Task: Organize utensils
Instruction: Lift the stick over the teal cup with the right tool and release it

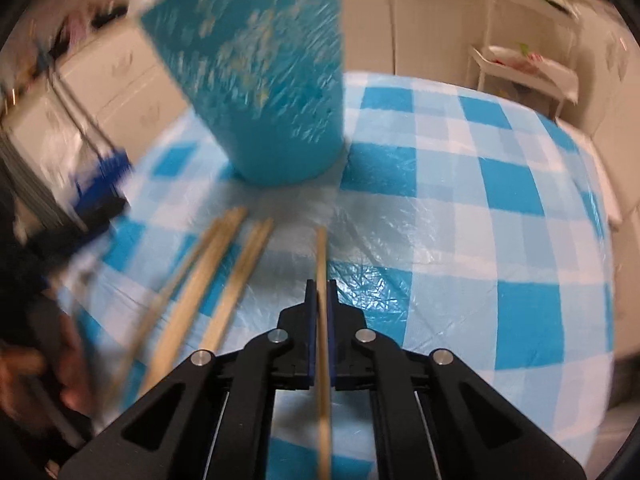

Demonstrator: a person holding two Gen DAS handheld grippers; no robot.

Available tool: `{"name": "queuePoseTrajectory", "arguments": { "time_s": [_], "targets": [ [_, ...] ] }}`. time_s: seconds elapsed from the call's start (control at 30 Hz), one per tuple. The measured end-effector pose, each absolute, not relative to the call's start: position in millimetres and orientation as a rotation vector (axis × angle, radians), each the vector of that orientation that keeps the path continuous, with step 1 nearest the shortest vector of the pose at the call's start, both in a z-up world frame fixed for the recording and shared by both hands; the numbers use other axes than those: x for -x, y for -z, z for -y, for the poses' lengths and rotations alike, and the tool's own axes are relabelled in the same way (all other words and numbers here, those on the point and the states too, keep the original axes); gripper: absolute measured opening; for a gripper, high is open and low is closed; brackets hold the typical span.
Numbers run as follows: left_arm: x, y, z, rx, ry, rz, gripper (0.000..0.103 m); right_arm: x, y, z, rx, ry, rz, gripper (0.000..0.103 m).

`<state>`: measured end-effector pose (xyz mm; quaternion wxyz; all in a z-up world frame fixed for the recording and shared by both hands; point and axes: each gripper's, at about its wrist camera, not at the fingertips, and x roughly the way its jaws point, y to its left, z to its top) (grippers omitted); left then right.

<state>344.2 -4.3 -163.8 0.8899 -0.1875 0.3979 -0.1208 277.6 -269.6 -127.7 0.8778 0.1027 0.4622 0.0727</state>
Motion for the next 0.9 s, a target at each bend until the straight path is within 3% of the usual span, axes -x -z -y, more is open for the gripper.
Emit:
{"name": "queuePoseTrajectory", "arguments": {
  "time_s": [0.5, 0.73, 0.9],
  "targets": [
    [-344.0, 171.4, 2.4, 0.447, 0.278, -0.831, 0.095, -260.1, 22.7, 303.3, -0.466, -0.212, -0.529, 0.005],
    [-343.4, 171.9, 1.4, 0.455, 0.283, -0.828, 0.095, -318.8, -40.9, 289.5, -0.460, -0.218, -0.315, 0.005],
    [-342.8, 172.8, 0.0, 0.471, 0.292, -0.823, 0.095, -373.8, -56.3, 269.5, -0.438, -0.170, -0.238, 0.005]
  ]
}}
